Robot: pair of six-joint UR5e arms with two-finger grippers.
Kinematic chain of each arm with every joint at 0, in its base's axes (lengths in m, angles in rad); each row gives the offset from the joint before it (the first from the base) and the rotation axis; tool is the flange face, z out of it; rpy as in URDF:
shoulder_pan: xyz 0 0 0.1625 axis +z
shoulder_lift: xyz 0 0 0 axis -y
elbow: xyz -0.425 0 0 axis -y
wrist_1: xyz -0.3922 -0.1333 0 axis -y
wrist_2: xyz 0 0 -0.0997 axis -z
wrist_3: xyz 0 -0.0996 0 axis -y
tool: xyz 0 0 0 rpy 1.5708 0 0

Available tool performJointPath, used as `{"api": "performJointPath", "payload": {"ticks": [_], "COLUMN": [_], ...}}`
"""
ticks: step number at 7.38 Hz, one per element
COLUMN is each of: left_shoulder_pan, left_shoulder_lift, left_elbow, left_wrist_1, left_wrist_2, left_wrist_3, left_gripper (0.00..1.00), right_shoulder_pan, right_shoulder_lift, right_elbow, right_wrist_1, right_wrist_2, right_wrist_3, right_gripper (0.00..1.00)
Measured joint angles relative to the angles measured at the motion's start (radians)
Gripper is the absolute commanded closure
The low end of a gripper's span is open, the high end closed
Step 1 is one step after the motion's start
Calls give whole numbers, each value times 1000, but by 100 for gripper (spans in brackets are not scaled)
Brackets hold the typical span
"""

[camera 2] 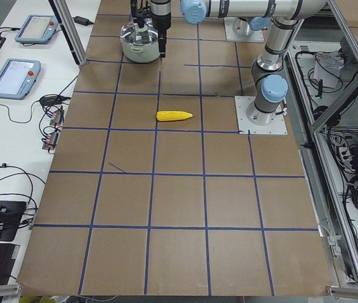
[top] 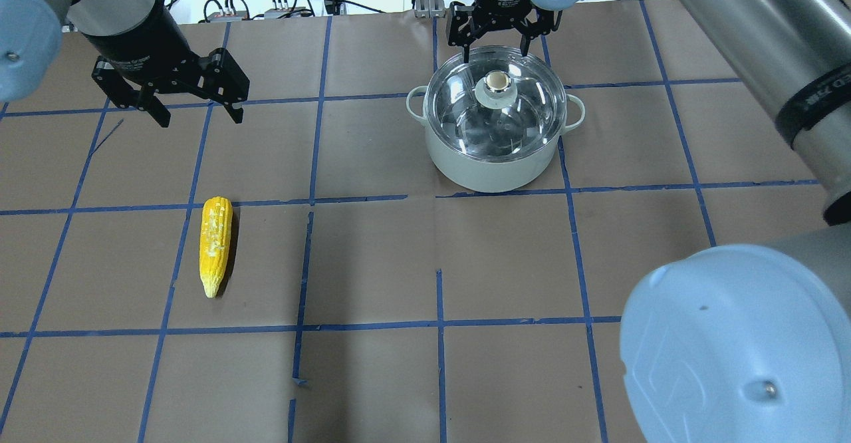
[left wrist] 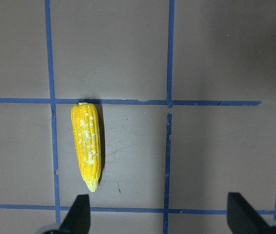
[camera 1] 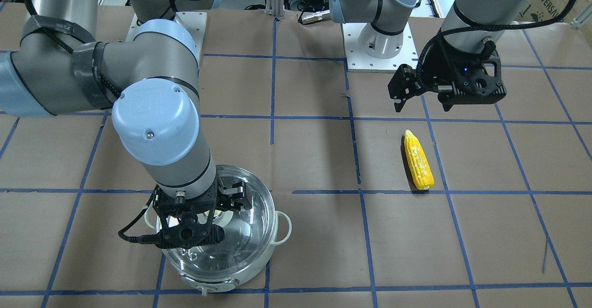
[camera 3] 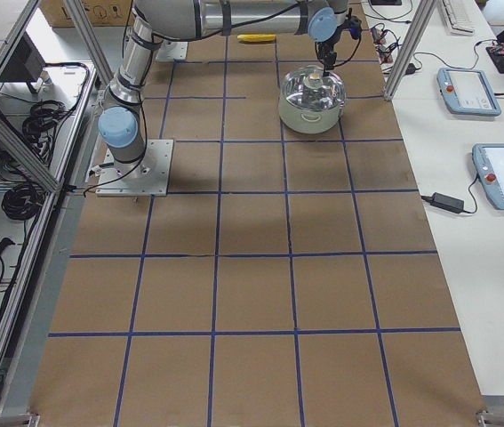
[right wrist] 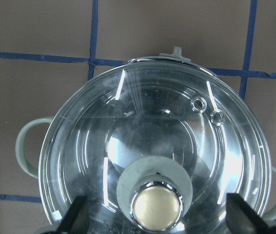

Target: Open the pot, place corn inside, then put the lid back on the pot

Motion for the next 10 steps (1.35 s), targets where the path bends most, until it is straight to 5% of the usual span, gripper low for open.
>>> {"api": "performJointPath", "payload": {"ticks": [5,8,10], "left_shoulder_pan": [1,2,2], "left_shoulder_lift": [3,3,4], "left_elbow": [-1,-1,-1], "left_wrist_1": [0,0,0], "left_wrist_2": [-1,-1,-1], "left_wrist_3": [4,4,4], "left_gripper": [0,0,0], "right_shoulder_pan": [1,1,2], "right_shoulder_lift": [-16,-16,-15], "right_elbow": [68,76,75], "right_wrist_1": [-12,-24,-26], "right_wrist_2": [0,0,1], "right_wrist_3": [-8,-7,-5], "right_gripper": [5,43,51]}}
